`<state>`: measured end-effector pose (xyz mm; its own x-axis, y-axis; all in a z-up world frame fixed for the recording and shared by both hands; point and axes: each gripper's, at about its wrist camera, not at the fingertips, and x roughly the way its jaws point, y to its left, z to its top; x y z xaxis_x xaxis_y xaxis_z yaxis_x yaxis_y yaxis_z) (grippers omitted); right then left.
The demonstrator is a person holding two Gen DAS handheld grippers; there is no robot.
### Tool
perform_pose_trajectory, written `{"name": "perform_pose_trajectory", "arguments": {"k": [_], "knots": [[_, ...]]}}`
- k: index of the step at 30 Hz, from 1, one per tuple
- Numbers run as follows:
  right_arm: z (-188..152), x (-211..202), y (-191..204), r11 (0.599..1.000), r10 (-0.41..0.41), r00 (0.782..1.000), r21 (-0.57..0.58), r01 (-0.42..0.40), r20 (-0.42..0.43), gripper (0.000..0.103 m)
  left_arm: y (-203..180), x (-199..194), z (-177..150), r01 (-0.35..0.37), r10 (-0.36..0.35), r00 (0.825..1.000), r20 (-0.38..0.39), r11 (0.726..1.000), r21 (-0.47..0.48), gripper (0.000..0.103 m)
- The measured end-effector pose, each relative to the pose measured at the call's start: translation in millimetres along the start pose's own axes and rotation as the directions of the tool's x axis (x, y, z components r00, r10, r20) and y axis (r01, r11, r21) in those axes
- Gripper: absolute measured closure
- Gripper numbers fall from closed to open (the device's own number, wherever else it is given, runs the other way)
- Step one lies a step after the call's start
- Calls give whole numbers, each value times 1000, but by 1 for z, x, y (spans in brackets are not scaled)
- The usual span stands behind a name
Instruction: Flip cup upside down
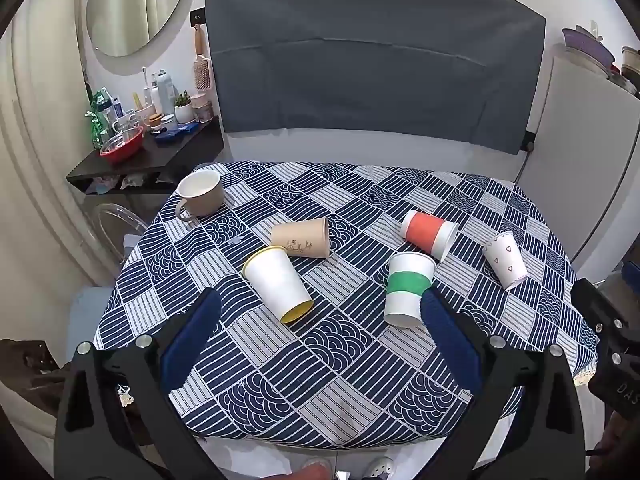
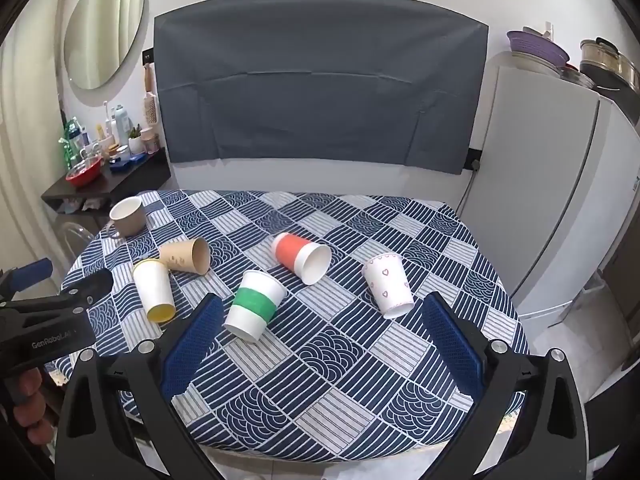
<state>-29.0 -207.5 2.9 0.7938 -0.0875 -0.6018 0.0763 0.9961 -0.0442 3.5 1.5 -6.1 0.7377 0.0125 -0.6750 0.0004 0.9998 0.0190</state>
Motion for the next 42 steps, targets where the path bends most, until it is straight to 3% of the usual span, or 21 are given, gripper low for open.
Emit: {"name": "perform_pose_trajectory", "arguments": {"k": [42], "knots": [[1, 14, 1, 1000, -1, 1000, 0, 1, -25, 7, -5, 8, 6, -6, 6, 1000, -5, 1000, 11, 5]]}}
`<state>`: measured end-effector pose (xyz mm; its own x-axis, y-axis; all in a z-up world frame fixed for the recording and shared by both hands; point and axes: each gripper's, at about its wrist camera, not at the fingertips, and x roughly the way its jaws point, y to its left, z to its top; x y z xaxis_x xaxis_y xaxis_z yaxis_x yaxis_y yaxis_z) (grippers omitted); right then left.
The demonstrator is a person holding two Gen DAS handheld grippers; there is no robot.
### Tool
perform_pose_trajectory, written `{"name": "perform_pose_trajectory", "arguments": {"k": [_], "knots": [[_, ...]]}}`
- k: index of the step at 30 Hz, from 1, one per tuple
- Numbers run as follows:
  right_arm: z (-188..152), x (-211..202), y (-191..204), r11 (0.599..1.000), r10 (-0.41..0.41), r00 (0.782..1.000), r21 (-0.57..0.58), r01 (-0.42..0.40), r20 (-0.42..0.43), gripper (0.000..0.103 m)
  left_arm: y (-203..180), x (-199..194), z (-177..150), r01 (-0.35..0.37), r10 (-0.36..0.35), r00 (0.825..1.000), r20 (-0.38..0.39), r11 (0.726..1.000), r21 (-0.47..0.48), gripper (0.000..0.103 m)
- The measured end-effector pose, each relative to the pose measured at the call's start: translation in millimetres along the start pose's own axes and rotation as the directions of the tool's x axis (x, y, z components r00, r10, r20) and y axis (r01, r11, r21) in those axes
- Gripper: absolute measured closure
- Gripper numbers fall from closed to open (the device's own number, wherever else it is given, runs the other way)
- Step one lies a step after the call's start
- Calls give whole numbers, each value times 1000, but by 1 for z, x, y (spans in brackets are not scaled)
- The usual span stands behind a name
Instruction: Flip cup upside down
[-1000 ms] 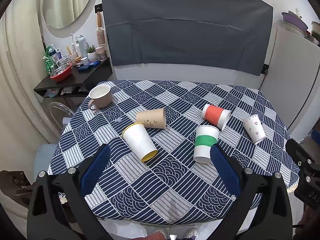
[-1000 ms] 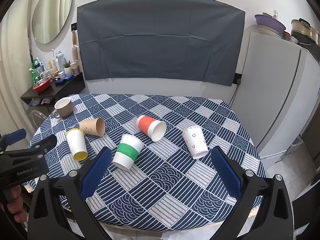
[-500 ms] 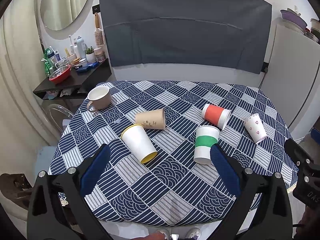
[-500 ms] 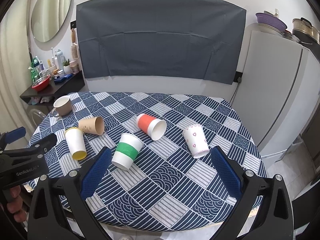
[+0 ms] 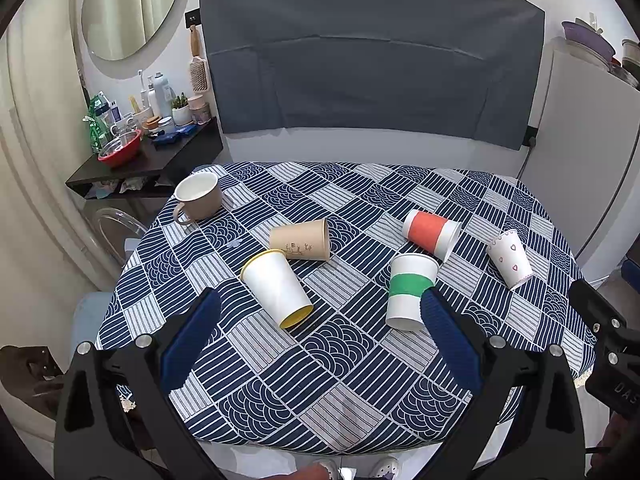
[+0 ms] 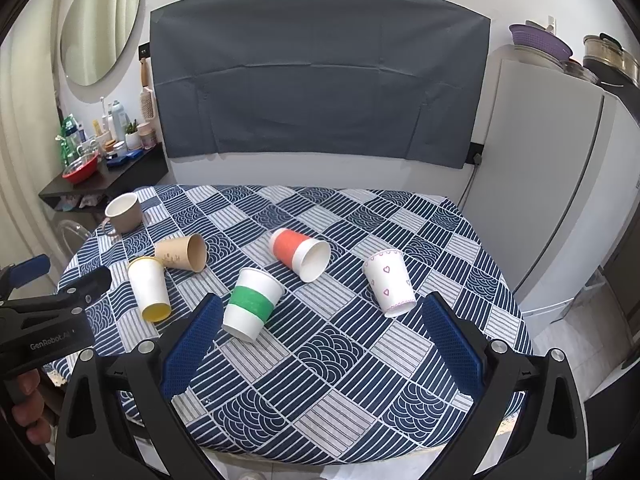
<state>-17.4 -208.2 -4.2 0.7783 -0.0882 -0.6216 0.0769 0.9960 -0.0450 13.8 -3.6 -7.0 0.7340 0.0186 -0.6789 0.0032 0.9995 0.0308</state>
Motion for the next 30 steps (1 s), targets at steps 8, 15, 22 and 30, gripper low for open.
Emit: {"name": "perform_pose_trajectory", "arguments": {"k": [8, 15, 22, 30], "knots": [[0, 0, 0, 1000, 0, 1000, -4, 0, -1, 7, -2, -1, -1, -4, 3, 1000, 3, 1000, 4, 5], [0, -1, -1, 1000, 5, 1000, 2, -5, -2, 7, -2, -4, -2, -2, 2, 1000, -3, 1000, 1, 5], [-2, -3, 1, 1000, 14, 1000, 1, -14, -3, 7, 0, -6, -4, -6, 6, 1000, -7, 1000, -9, 5], [-3, -5, 2, 1000, 17, 1000, 3, -17, -10, 7, 1, -4, -8, 4, -4, 1000, -25, 1000, -10, 5]]}}
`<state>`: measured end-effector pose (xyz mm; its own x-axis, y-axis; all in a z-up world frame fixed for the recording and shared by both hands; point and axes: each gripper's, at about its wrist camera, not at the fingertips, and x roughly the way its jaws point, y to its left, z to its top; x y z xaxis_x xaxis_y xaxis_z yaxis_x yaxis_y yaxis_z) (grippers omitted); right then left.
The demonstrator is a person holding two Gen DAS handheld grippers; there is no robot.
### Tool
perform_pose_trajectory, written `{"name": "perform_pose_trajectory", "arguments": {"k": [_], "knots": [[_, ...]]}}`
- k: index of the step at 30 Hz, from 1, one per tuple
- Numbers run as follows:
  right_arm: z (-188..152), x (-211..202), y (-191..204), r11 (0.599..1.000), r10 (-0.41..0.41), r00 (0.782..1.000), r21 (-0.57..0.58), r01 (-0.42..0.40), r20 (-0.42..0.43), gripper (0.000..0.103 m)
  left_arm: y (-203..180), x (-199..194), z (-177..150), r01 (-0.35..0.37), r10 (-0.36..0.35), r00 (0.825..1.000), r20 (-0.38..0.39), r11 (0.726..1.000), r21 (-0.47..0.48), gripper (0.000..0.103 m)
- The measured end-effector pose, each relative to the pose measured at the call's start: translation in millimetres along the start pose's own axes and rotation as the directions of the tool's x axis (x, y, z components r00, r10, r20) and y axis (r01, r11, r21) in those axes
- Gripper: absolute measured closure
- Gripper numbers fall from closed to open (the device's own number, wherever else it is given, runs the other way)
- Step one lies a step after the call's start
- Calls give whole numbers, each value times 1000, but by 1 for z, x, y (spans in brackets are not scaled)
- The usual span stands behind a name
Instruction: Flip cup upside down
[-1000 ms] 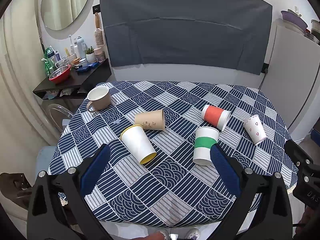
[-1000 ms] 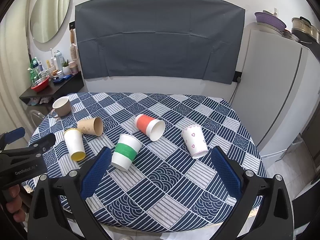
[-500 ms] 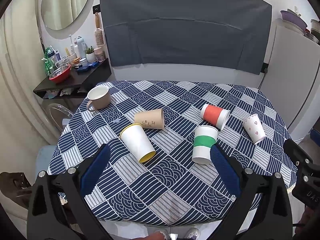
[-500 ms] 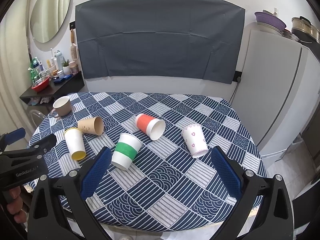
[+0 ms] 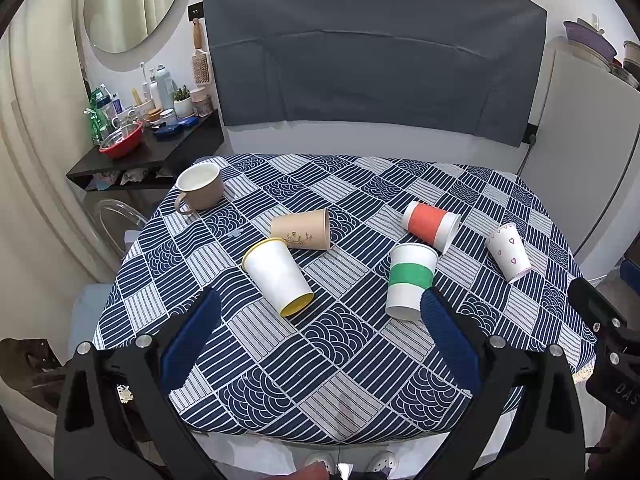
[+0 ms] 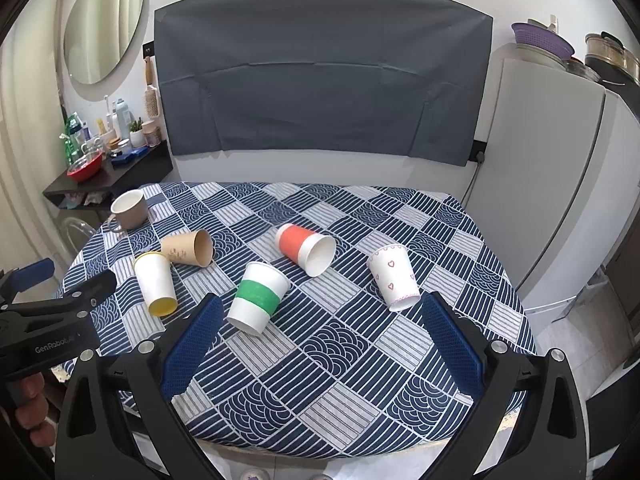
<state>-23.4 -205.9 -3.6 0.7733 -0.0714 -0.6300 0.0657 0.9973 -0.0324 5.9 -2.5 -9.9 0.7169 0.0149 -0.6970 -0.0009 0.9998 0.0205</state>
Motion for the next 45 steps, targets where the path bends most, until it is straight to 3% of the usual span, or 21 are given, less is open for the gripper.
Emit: {"name": "perform_pose_trajectory", "arguments": {"k": [45], "knots": [[-5, 1, 7, 999, 33, 999, 2, -33, -18, 7, 7, -1, -5, -1, 1, 1000, 3, 1000, -1, 5]]}}
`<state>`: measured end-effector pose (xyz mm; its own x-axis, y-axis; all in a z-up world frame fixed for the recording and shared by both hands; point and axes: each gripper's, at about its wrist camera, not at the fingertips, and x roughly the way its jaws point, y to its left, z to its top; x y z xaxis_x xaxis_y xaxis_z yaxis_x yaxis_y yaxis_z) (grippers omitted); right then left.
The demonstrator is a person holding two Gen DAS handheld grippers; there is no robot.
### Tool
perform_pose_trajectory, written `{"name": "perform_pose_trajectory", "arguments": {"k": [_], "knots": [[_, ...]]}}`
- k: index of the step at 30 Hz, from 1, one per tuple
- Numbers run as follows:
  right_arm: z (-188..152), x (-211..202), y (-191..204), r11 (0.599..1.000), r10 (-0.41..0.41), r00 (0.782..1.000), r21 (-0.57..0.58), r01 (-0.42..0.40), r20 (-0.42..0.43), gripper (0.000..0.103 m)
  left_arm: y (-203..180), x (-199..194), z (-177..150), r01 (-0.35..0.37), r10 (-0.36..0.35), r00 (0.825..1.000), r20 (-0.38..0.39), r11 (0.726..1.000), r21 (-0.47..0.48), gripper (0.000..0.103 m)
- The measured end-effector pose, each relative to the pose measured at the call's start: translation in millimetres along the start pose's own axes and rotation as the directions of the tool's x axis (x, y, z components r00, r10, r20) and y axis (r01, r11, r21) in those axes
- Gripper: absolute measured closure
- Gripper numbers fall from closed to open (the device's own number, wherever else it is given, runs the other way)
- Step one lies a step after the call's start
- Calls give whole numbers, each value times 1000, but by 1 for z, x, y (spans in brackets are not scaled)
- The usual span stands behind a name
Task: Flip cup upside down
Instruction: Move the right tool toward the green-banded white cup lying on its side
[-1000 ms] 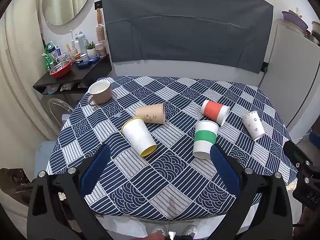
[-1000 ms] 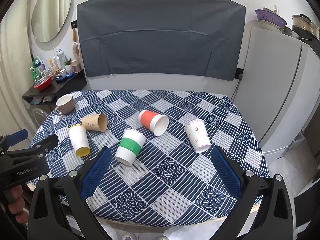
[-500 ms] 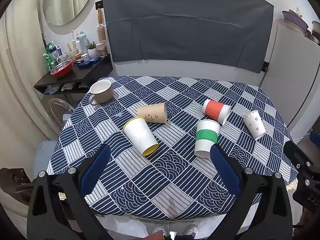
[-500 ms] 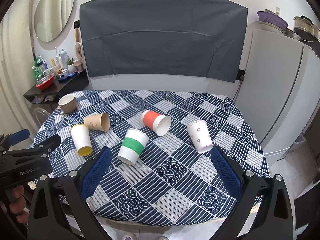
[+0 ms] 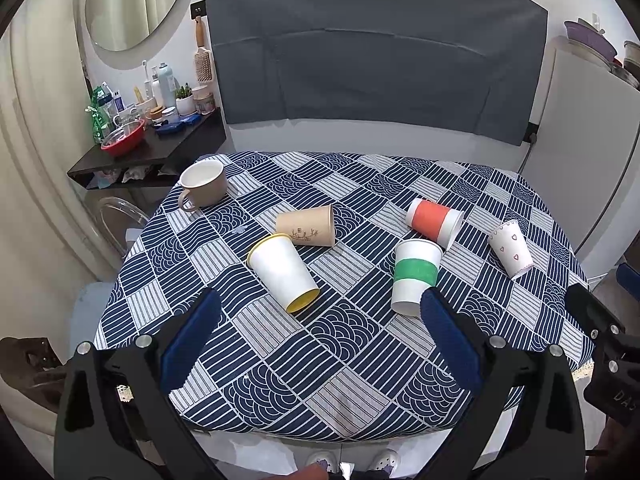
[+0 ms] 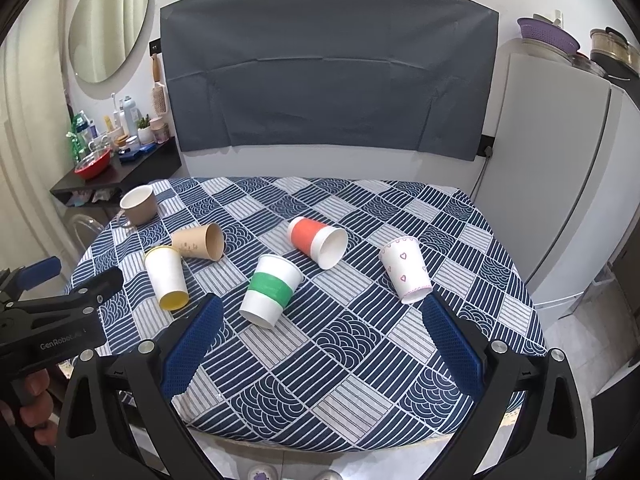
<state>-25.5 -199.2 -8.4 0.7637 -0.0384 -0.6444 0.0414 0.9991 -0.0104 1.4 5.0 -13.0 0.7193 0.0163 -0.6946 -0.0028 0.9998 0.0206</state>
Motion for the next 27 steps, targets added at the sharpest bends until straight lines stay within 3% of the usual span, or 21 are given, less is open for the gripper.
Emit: {"name": "perform_pose_trajectory", "arguments": {"k": [14, 27], "knots": [[-2, 22, 7, 999, 17, 998, -32, -19, -63, 7, 25, 27, -3, 4, -6, 997, -81, 1000, -25, 5], [-6, 76, 22, 997, 76, 975, 21, -73, -207, 7, 62, 70, -9, -5, -1, 981, -195, 1000, -27, 5]]}}
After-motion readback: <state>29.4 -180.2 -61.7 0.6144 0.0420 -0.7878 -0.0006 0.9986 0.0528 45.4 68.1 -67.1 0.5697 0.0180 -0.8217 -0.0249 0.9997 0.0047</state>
